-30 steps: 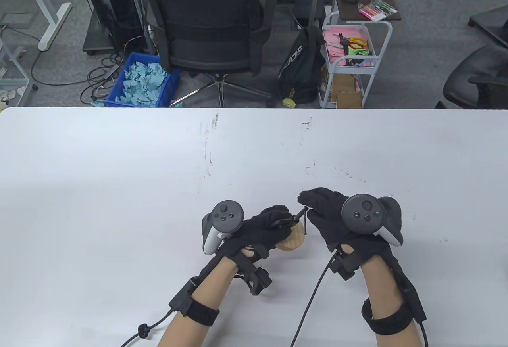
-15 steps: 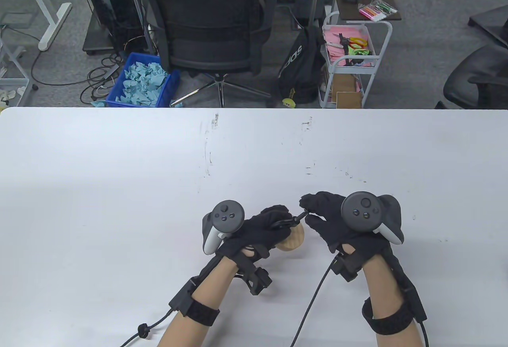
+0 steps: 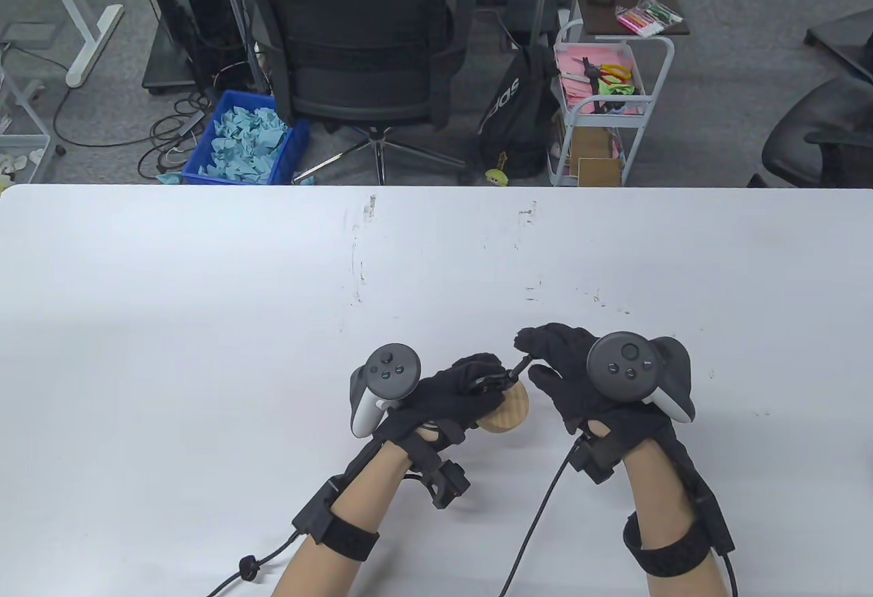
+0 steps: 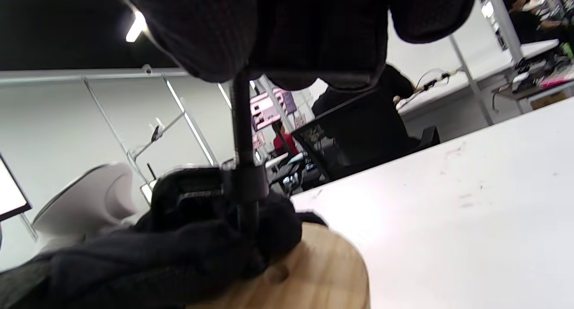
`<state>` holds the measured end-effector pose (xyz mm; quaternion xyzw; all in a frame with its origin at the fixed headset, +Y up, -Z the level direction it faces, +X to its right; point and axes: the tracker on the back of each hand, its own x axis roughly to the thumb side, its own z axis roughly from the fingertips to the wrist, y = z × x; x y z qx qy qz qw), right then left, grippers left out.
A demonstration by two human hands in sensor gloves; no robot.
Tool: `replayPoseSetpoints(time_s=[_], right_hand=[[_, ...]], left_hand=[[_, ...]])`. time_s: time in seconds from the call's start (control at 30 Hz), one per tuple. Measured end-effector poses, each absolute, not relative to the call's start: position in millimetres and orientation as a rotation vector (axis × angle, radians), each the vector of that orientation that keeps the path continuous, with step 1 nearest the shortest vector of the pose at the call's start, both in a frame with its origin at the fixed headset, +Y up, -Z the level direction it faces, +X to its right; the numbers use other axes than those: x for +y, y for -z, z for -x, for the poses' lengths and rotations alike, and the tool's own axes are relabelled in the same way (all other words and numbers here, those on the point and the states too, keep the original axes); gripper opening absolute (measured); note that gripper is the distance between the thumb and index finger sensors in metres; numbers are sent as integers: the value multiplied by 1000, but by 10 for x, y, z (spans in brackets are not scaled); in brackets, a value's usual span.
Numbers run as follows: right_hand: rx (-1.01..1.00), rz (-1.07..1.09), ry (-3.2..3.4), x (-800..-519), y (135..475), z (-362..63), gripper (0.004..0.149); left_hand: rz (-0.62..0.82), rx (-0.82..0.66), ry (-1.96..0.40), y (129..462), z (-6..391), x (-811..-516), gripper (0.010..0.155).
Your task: Unscrew the clamp open
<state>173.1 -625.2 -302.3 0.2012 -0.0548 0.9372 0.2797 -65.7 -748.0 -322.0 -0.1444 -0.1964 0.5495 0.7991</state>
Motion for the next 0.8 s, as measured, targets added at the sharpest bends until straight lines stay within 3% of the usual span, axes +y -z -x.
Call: replayPoseSetpoints(time_s=[0.13,0.3,0.57,0.8], right_hand=[[-237,-503,-2518,-6174,2986,-1800,52],[-110,-442,-2587,-6218,3031,-1861,51],[-36,-403,-2604,-6296,3091,-1900,69],[-128,-554,-2474,-6265,3060,-1779,51]], left_hand=[[292,-395,-1157,3223,679,-7476,42],[299,-390,-1206,3212,670,-7473,42],[310,-424,-1198,3189,619,-7468,42],[336,-452,-1178,3172,568,-7470,42]])
